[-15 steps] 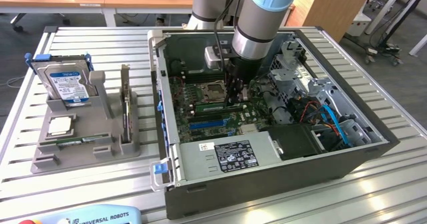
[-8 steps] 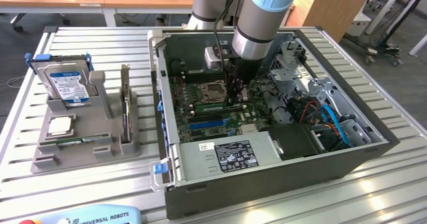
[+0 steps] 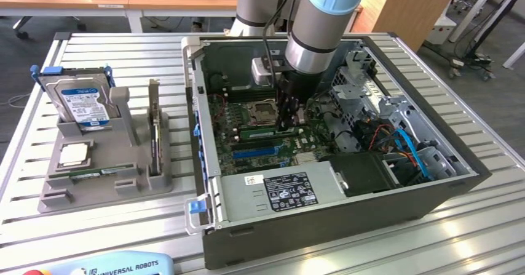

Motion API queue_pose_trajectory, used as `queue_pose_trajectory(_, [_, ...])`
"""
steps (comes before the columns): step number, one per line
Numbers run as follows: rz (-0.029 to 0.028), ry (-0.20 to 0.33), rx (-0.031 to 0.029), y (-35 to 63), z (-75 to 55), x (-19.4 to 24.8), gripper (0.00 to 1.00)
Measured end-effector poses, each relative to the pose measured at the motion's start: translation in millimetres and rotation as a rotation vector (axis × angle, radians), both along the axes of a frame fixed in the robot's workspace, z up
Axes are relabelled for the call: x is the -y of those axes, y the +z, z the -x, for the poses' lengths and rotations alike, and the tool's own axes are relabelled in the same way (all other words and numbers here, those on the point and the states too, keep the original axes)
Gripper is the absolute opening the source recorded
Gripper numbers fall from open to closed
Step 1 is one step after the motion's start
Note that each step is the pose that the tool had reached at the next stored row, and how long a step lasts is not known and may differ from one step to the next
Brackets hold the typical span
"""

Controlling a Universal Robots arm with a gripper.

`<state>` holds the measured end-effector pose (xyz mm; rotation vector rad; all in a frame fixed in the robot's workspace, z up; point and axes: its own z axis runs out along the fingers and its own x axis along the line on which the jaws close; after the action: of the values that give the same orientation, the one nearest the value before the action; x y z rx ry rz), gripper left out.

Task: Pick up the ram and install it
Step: 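Insert the ram into the slot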

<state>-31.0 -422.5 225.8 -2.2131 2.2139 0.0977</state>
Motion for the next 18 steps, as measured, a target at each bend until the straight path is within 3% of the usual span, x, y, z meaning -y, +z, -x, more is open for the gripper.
queue_pose_trajectory(8, [0.0002, 0.000, -0.0001, 2.7, 0.0, 0.0, 0.19])
queue_pose_trajectory(18, [0.0002, 0.000, -0.0001, 26.0, 0.0, 0.0, 0.19])
